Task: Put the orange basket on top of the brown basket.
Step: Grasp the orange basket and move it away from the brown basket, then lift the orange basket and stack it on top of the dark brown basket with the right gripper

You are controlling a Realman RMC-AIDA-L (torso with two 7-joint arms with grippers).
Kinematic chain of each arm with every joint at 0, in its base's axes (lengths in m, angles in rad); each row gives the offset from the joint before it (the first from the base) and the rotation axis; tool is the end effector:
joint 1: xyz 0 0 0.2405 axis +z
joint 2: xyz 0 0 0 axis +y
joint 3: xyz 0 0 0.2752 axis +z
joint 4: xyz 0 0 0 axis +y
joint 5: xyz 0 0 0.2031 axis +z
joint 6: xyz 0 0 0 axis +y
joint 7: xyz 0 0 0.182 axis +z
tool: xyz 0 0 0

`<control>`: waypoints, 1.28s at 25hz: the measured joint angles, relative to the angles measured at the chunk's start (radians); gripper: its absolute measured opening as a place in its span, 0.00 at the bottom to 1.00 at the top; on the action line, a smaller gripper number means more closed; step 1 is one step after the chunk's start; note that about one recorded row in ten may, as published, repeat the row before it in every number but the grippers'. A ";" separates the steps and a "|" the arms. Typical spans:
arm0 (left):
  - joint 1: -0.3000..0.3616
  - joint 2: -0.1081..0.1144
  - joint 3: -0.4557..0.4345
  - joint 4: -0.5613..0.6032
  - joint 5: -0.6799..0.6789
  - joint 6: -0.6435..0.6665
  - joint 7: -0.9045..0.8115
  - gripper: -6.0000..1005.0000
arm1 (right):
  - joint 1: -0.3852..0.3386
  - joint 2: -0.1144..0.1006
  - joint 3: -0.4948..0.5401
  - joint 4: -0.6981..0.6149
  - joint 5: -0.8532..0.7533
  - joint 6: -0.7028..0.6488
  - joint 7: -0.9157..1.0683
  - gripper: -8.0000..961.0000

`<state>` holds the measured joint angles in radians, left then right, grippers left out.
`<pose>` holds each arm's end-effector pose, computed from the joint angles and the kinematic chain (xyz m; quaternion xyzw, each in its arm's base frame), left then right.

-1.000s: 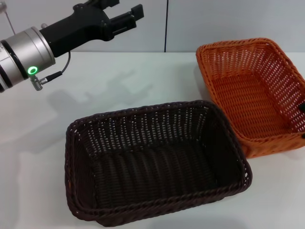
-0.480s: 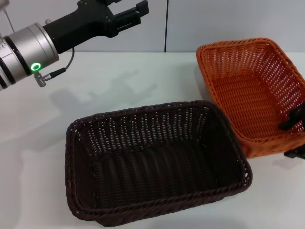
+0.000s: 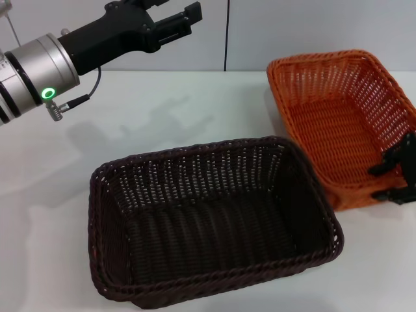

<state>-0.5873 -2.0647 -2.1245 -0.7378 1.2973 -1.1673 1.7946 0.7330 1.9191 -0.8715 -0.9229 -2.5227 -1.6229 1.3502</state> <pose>-0.1697 0.4377 0.0084 -0.8535 -0.1694 -0.3989 0.2893 0.2678 0.3994 0.0299 -0.9872 -0.0162 -0.1306 0.0905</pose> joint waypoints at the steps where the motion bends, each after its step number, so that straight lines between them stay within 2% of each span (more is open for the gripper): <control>1: 0.003 0.000 0.000 0.000 0.000 0.000 0.000 0.84 | 0.000 0.000 0.000 0.000 0.000 0.000 0.000 0.62; 2: 0.003 -0.001 0.000 0.000 0.000 0.001 0.000 0.84 | -0.001 -0.001 0.008 -0.002 0.001 -0.004 0.000 0.60; 7: 0.006 -0.001 -0.006 0.001 0.000 0.006 0.000 0.84 | -0.002 -0.013 0.022 -0.005 0.003 -0.023 0.000 0.37; 13: 0.005 0.000 -0.009 0.003 0.000 0.021 0.001 0.84 | -0.003 -0.023 0.048 -0.004 0.006 -0.039 0.000 0.21; 15: 0.003 0.001 -0.009 0.003 -0.001 0.022 0.001 0.84 | 0.002 -0.032 0.090 -0.009 0.025 -0.043 -0.001 0.21; 16: 0.002 0.001 -0.010 0.003 -0.001 0.023 0.003 0.84 | 0.002 -0.032 0.090 -0.009 0.025 -0.043 -0.001 0.21; 21: -0.001 0.002 -0.011 0.004 -0.002 0.031 0.009 0.84 | 0.004 -0.058 0.121 -0.059 0.115 -0.062 -0.001 0.21; 32: 0.001 0.002 -0.011 0.009 -0.054 0.042 0.047 0.84 | 0.064 -0.065 0.124 -0.160 0.193 -0.143 0.002 0.19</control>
<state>-0.5862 -2.0628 -2.1359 -0.7286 1.2438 -1.1249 1.8415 0.7973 1.8538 -0.7480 -1.0832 -2.3292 -1.7662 1.3527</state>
